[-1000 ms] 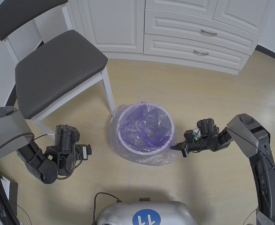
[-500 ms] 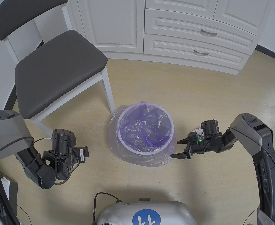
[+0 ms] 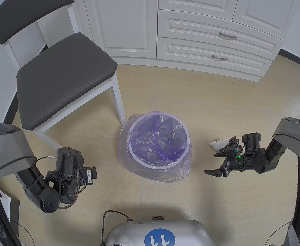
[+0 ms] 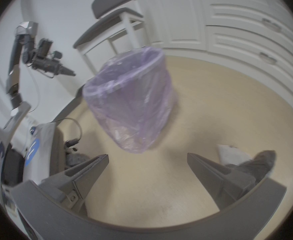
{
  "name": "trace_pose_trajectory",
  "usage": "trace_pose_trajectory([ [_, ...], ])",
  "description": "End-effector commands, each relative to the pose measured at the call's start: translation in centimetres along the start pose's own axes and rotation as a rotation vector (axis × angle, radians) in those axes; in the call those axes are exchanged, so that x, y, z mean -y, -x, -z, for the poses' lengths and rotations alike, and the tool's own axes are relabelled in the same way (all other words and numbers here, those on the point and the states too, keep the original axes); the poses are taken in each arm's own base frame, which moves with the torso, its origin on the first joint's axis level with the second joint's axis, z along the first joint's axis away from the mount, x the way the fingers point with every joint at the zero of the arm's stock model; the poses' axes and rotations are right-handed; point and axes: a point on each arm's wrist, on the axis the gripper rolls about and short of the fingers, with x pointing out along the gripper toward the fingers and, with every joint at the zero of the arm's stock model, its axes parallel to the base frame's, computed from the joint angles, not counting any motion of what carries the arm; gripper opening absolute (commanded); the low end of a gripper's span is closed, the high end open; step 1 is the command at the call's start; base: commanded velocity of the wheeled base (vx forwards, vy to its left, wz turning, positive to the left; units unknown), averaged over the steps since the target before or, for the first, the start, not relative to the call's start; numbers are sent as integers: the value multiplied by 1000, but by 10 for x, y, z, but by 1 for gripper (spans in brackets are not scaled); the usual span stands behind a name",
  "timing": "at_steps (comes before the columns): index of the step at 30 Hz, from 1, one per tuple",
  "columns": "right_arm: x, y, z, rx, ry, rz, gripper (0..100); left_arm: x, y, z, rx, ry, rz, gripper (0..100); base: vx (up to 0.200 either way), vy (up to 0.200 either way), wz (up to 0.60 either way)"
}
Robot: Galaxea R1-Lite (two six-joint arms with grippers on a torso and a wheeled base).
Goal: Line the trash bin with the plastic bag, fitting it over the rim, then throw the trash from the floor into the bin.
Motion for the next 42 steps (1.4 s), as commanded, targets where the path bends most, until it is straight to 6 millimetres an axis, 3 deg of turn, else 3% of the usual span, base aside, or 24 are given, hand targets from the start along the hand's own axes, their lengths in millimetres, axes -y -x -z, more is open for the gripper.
trace_pose_trajectory([
  [1,-28,20,-16,67,-177,276,100,27,-54,4,3,0,-3,100,0,0,0],
  [2,-31,13,-24,147,-252,367,100,34,-76,2,18,15,-12,100,0,0,0],
  [5,-37,5,-28,178,-302,426,100,39,-98,-2,35,32,-22,100,0,0,0],
  [6,-39,2,-33,174,-300,464,100,42,-116,-8,57,47,-28,100,0,0,0],
  [11,-41,-4,-41,178,-291,525,100,50,-155,-24,42,57,-39,100,0,0,0],
  [19,-46,-4,-48,188,-284,528,100,67,-209,-25,-22,40,-19,100,0,0,0],
  [25,-36,-23,-32,142,-302,568,100,85,-223,-18,-90,6,33,100,0,0,0],
  [32,-26,-40,-29,76,-333,578,100,104,-239,-12,-58,11,59,100,0,0,0],
  [42,-26,-69,-19,86,-390,550,100,123,-241,-10,-53,-7,87,100,0,0,0],
])
